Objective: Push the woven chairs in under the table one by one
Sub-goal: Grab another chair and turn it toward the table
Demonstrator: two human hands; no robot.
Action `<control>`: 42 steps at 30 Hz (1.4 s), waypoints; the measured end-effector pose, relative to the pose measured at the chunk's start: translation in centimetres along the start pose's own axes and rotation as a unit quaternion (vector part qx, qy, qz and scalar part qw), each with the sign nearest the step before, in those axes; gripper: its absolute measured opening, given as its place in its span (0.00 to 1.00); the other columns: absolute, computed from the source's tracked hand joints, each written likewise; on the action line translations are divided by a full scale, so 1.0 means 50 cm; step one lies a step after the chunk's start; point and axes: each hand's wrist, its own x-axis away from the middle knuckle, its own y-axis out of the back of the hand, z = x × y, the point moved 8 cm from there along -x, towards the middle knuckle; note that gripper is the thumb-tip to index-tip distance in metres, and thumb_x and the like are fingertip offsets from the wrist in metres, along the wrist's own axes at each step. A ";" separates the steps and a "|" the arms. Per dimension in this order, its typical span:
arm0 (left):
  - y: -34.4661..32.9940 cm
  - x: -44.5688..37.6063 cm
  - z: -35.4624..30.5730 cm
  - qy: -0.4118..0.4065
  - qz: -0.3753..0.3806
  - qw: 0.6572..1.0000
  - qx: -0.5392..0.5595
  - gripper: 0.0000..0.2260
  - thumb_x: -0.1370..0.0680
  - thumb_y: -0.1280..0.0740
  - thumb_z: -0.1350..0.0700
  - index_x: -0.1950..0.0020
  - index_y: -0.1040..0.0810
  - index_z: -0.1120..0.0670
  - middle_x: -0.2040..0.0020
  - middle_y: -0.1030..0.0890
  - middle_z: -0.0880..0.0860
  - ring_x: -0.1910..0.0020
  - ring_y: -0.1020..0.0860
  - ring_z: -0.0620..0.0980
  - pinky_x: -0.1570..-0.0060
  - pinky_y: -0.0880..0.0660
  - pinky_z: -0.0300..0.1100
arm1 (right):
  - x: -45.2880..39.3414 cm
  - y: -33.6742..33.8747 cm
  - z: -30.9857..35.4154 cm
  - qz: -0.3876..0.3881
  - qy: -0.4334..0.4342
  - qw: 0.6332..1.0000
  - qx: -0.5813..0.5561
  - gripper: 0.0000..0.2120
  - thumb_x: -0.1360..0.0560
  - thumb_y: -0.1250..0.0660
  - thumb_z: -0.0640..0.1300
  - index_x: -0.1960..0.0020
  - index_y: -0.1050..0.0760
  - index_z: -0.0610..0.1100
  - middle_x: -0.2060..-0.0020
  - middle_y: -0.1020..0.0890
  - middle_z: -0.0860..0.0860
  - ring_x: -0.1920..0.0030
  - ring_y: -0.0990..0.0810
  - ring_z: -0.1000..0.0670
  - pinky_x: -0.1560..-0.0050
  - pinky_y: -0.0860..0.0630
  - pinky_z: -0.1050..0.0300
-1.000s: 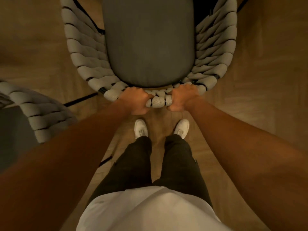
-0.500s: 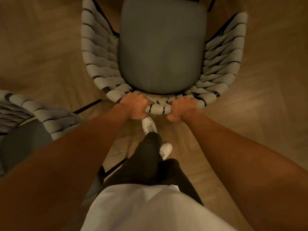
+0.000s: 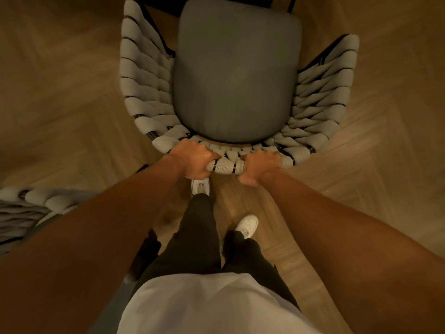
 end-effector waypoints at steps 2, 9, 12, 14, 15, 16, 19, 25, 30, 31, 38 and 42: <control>0.026 -0.018 0.048 -0.001 -0.001 1.000 0.000 0.21 0.25 0.35 0.42 0.32 0.27 0.37 0.45 0.17 0.49 0.49 0.19 0.54 0.56 0.26 0.46 | -0.029 0.042 0.011 0.000 -0.009 1.000 -0.016 0.24 0.29 0.34 0.63 0.39 0.23 0.51 0.47 0.19 0.48 0.45 0.21 0.43 0.40 0.28 0.43; 0.104 -0.097 0.195 -0.019 -0.016 0.999 -0.021 0.22 0.27 0.35 0.43 0.33 0.26 0.36 0.48 0.17 0.49 0.50 0.19 0.54 0.57 0.25 0.45 | -0.124 0.164 0.037 -0.011 -0.032 0.998 -0.057 0.22 0.30 0.33 0.60 0.39 0.23 0.51 0.55 0.25 0.50 0.46 0.21 0.43 0.43 0.30 0.44; 0.131 -0.129 0.230 -0.028 -0.019 0.999 -0.027 0.21 0.27 0.35 0.43 0.33 0.26 0.36 0.49 0.17 0.48 0.52 0.19 0.53 0.56 0.23 0.46 | -0.156 0.200 0.030 -0.009 -0.035 0.997 -0.065 0.23 0.30 0.33 0.60 0.39 0.23 0.51 0.53 0.23 0.49 0.46 0.21 0.43 0.45 0.30 0.45; 0.150 -0.144 0.246 -0.032 -0.030 0.999 -0.030 0.19 0.26 0.35 0.42 0.35 0.25 0.36 0.51 0.17 0.47 0.53 0.19 0.52 0.57 0.22 0.46 | -0.174 0.220 0.023 0.002 -0.032 0.997 -0.071 0.24 0.30 0.33 0.61 0.39 0.23 0.50 0.54 0.24 0.49 0.47 0.22 0.43 0.45 0.29 0.45; 0.157 -0.150 0.251 -0.033 -0.034 0.998 -0.032 0.18 0.26 0.34 0.42 0.35 0.24 0.37 0.52 0.17 0.46 0.53 0.19 0.51 0.57 0.23 0.45 | -0.183 0.226 0.019 0.008 -0.031 0.997 -0.072 0.24 0.30 0.32 0.61 0.39 0.24 0.49 0.55 0.26 0.49 0.48 0.22 0.43 0.46 0.28 0.45; 0.160 -0.155 0.255 -0.034 -0.032 0.998 -0.033 0.18 0.25 0.34 0.42 0.35 0.24 0.37 0.52 0.17 0.46 0.53 0.19 0.51 0.57 0.23 0.45 | -0.190 0.229 0.016 0.013 -0.030 0.997 -0.070 0.25 0.31 0.32 0.62 0.40 0.24 0.49 0.55 0.26 0.49 0.49 0.23 0.44 0.47 0.29 0.45; 0.161 -0.162 0.257 -0.042 -0.020 0.999 -0.028 0.18 0.24 0.35 0.40 0.34 0.25 0.38 0.51 0.17 0.46 0.54 0.19 0.51 0.57 0.23 0.45 | -0.201 0.225 0.017 0.015 -0.016 0.998 -0.064 0.29 0.33 0.32 0.66 0.37 0.23 0.51 0.52 0.22 0.49 0.50 0.23 0.44 0.50 0.31 0.45; 0.149 -0.167 0.258 -0.042 -0.008 0.999 -0.034 0.20 0.24 0.36 0.38 0.32 0.28 0.38 0.49 0.17 0.45 0.54 0.19 0.51 0.57 0.24 0.46 | -0.202 0.222 0.017 0.019 0.002 0.997 -0.069 0.28 0.33 0.33 0.65 0.37 0.23 0.52 0.52 0.22 0.49 0.49 0.23 0.43 0.46 0.29 0.44; 0.139 -0.165 0.261 -0.015 -0.022 0.999 -0.038 0.18 0.25 0.36 0.39 0.35 0.27 0.37 0.50 0.18 0.44 0.53 0.19 0.50 0.59 0.26 0.45 | -0.190 0.226 0.017 0.011 0.002 0.997 -0.075 0.25 0.31 0.33 0.64 0.41 0.23 0.51 0.56 0.25 0.50 0.54 0.27 0.45 0.50 0.32 0.45; 0.138 -0.163 0.260 -0.006 -0.029 0.999 -0.040 0.18 0.25 0.36 0.39 0.36 0.26 0.37 0.50 0.18 0.44 0.52 0.19 0.50 0.60 0.27 0.44 | -0.188 0.228 0.017 0.010 0.000 0.997 -0.076 0.25 0.31 0.33 0.64 0.41 0.23 0.50 0.56 0.25 0.50 0.55 0.28 0.45 0.51 0.33 0.46; 0.135 -0.135 0.267 -0.016 -0.047 0.999 0.015 0.20 0.28 0.36 0.38 0.38 0.24 0.42 0.45 0.19 0.48 0.43 0.22 0.51 0.38 0.29 0.50 | -0.192 0.214 0.013 0.129 0.016 0.986 -0.108 0.47 0.33 0.30 0.71 0.22 0.36 0.50 0.28 0.28 0.46 0.31 0.28 0.41 0.33 0.30 0.41; 0.144 -0.085 0.325 0.001 -0.036 0.999 0.006 0.35 0.23 0.53 0.27 0.23 0.35 0.45 0.22 0.34 0.49 0.21 0.41 0.52 0.23 0.51 0.55 | -0.189 0.233 0.045 0.146 0.046 0.977 -0.150 0.58 0.41 0.30 0.76 0.19 0.43 0.51 0.22 0.35 0.47 0.26 0.33 0.41 0.31 0.30 0.40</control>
